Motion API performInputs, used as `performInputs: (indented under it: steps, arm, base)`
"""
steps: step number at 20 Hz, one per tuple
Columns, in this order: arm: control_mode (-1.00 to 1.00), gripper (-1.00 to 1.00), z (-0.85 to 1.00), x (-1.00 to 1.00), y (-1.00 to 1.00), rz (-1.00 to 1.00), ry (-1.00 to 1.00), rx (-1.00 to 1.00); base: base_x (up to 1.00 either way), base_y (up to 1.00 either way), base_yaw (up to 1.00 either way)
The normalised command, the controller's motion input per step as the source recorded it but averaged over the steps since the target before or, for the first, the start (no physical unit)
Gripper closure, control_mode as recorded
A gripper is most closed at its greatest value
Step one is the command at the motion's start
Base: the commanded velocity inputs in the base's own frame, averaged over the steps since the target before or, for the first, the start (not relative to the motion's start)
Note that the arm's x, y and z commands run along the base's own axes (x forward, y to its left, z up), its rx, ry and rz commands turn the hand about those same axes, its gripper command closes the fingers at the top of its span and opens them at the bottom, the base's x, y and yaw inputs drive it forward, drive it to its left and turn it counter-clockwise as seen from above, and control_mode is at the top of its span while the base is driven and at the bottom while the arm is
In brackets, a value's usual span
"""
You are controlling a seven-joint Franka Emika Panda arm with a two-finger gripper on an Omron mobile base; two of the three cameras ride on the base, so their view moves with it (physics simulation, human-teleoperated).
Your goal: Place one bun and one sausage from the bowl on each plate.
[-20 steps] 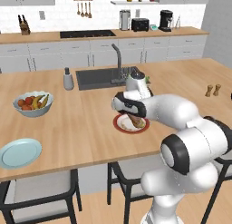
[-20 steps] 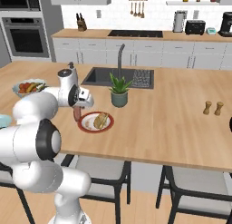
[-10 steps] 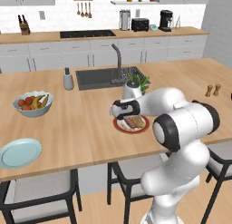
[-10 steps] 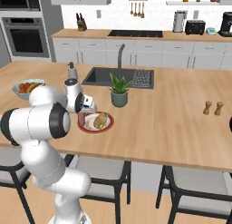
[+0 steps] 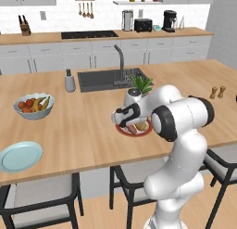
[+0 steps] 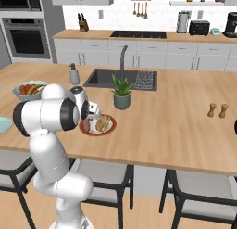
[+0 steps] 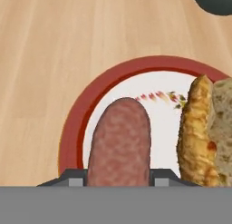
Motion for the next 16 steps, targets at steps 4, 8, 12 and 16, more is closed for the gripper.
performInputs:
  steps: [4, 8, 12, 16]
  arm:
    - [-1.0, 1.0, -0.03, 0.5, 0.0, 0.0, 0.0, 0.0]
    - [-1.0, 1.0, -0.19, 0.15, 0.0, 0.0, 0.0, 0.0]
    - [-1.0, 1.0, -0.38, 0.01, 0.0, 0.0, 0.0, 0.0]
    - [-1.0, 1.0, -0.26, 0.02, 0.0, 0.0, 0.0, 0.0]
  base:
    - [0.0, 0.0, 0.0]
    - [0.0, 0.0, 0.0]
    - [0.0, 0.0, 0.0]
    - [0.0, 0.0, 0.0]
